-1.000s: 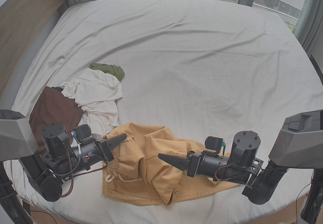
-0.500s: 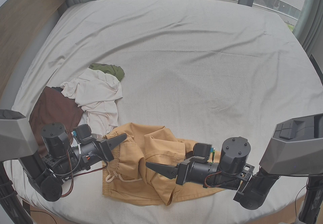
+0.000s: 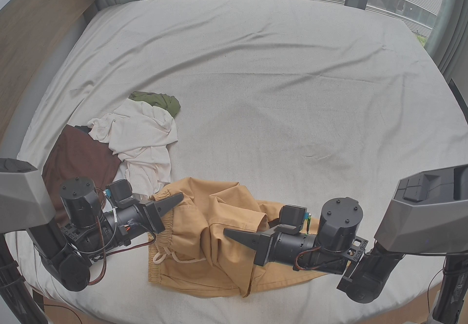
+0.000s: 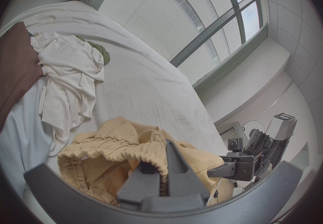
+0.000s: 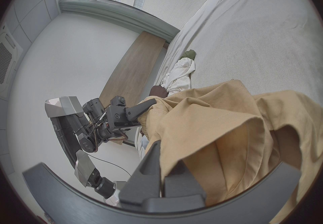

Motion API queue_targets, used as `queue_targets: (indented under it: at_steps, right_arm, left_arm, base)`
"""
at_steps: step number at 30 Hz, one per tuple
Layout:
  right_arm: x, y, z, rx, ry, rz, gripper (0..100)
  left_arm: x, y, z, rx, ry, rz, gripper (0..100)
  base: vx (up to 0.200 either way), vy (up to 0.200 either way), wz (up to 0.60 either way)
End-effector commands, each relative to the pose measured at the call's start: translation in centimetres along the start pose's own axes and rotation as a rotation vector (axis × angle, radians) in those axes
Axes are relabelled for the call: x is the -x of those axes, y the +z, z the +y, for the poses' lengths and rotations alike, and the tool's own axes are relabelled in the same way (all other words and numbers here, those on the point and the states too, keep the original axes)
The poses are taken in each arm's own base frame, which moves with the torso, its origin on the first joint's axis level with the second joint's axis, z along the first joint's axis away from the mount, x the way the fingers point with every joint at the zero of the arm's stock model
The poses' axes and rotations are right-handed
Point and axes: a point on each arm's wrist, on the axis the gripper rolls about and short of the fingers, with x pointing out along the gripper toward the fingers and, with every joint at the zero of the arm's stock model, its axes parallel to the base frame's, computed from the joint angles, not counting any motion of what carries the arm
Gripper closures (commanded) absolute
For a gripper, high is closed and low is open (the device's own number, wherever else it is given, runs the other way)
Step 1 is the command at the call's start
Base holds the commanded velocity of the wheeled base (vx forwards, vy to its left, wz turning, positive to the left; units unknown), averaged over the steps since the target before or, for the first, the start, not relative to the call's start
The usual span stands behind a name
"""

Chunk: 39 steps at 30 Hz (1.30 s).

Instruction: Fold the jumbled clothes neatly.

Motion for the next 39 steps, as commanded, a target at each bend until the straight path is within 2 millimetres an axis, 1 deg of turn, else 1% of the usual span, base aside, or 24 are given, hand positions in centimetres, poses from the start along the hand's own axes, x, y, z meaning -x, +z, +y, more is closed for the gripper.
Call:
queue_targets:
  at_steps: [1, 3, 8, 11, 12, 13, 14, 17, 19, 22, 23, 26, 32, 36, 39]
  right_arm:
    - [0.3, 0.1, 0.2, -0.001, 0.0, -0.001, 100]
    - [0.6, 0.1, 0.4, 0.001, -0.007, -0.007, 100]
    - [2.4, 2.0, 1.6, 0.021, -0.006, -0.071, 100]
    - [4.0, 3.2, 2.0, 0.031, -0.012, -0.106, 100]
    - [4.2, 3.3, 2.1, 0.033, -0.011, -0.107, 100]
    - [5.0, 3.5, 2.4, 0.044, -0.007, -0.105, 100]
    - [5.4, 3.5, 2.4, 0.061, -0.001, -0.098, 100]
    - [5.9, 3.8, 2.8, 0.113, 0.008, -0.104, 100]
    - [6.0, 4.0, 3.0, 0.118, 0.013, -0.111, 100]
    - [6.1, 4.3, 3.0, 0.121, 0.012, -0.123, 100]
    - [6.4, 4.7, 2.5, 0.12, -0.006, -0.136, 100]
    - [6.9, 5.5, 2.0, 0.124, -0.027, -0.168, 100]
    - [8.5, 7.5, 2.2, 0.146, -0.042, -0.237, 100]
    - [9.2, 8.3, 1.9, 0.153, -0.049, -0.262, 100]
    - [9.4, 8.5, 1.7, 0.155, -0.058, -0.272, 100]
  left_arm:
    - [0.0, 0.1, -0.1, 0.001, -0.003, -0.006, 100]
    - [-0.1, 0.3, -0.1, -0.002, -0.007, -0.012, 100]
    - [0.3, 1.9, -1.0, -0.028, -0.038, -0.077, 100]
    - [1.0, 2.8, -2.0, -0.027, -0.063, -0.115, 100]
    - [1.1, 3.0, -2.1, -0.025, -0.066, -0.12, 100]
    - [1.3, 3.4, -2.5, -0.02, -0.081, -0.139, 100]
    - [1.4, 3.9, -2.7, -0.021, -0.089, -0.156, 100]
    - [1.3, 4.5, -2.8, -0.037, -0.099, -0.178, 100]
    - [1.3, 4.5, -2.7, -0.045, -0.102, -0.179, 100]
    - [1.1, 4.8, -2.8, -0.074, -0.107, -0.188, 100]
    - [1.1, 4.9, -2.8, -0.09, -0.106, -0.192, 100]
    - [1.3, 5.1, -2.7, -0.091, -0.103, -0.2, 100]
    - [1.6, 5.6, -3.0, -0.036, -0.11, -0.222, 100]
    - [1.3, 6.1, -3.1, -0.017, -0.104, -0.252, 100]
    - [1.2, 6.5, -3.0, -0.019, -0.096, -0.273, 100]
  base:
    - [0.0, 0.0, 0.0]
    - [0.0, 0.0, 0.0]
    - [0.0, 0.0, 0.0]
    - [0.0, 0.0, 0.0]
    - [0.0, 0.0, 0.0]
    - [0.0, 0.0, 0.0]
    - [0.0, 0.0, 0.0]
    - [0.0, 0.0, 0.0]
    - [0.0, 0.0, 0.0]
    - [0.0, 0.0, 0.0]
    - [0.0, 0.0, 0.0]
    - [0.0, 0.0, 0.0]
    - [0.0, 0.0, 0.0]
    - [0.0, 0.0, 0.0]
    - [0.0, 0.0, 0.0]
